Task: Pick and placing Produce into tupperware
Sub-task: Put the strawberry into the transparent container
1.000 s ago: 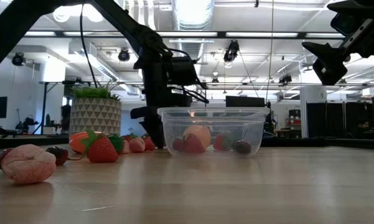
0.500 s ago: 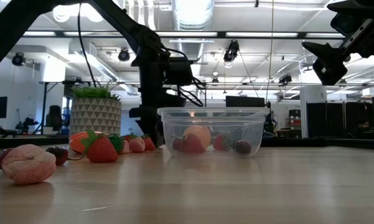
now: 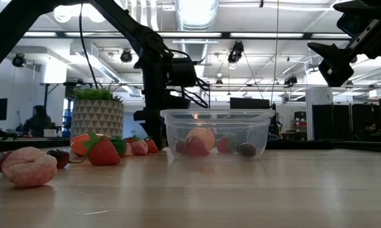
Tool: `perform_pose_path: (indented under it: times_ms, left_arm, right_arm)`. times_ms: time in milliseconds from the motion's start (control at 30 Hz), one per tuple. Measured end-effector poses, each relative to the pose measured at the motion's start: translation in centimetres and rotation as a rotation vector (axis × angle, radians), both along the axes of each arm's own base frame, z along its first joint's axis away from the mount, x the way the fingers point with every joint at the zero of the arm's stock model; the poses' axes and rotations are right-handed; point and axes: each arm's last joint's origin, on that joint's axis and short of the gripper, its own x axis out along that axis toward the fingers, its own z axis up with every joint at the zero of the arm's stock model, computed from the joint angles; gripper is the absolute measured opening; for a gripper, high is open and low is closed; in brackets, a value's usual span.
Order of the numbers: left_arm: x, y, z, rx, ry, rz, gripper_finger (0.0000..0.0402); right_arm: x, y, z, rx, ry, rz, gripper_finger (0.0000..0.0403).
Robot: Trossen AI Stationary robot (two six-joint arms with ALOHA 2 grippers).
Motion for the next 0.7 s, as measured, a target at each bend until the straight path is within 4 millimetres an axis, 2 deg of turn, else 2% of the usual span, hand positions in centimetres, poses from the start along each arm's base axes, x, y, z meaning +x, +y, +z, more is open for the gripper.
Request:
perform_pose_path:
  times_ms: [167,467,700]
  left_arm:
    - [0.0,0.0,0.0,-0.001,0.001,0.000,0.0192]
    - [-0.2,-0.1,0.0,-0.008,0.018,0.001,0.0123]
    - [-0.4,-0.6,1.3,-0.003,-0.002,-0.009,0.0123]
  right_arm:
    - [0.0,0.0,0.0,0.000,0.000,0.000,0.0296]
    - [0.0,0.0,0.0,0.000,0.000,0.000,0.0290]
    - [0.0,0.0,0.0,0.000,0.000,0.000,0.0296]
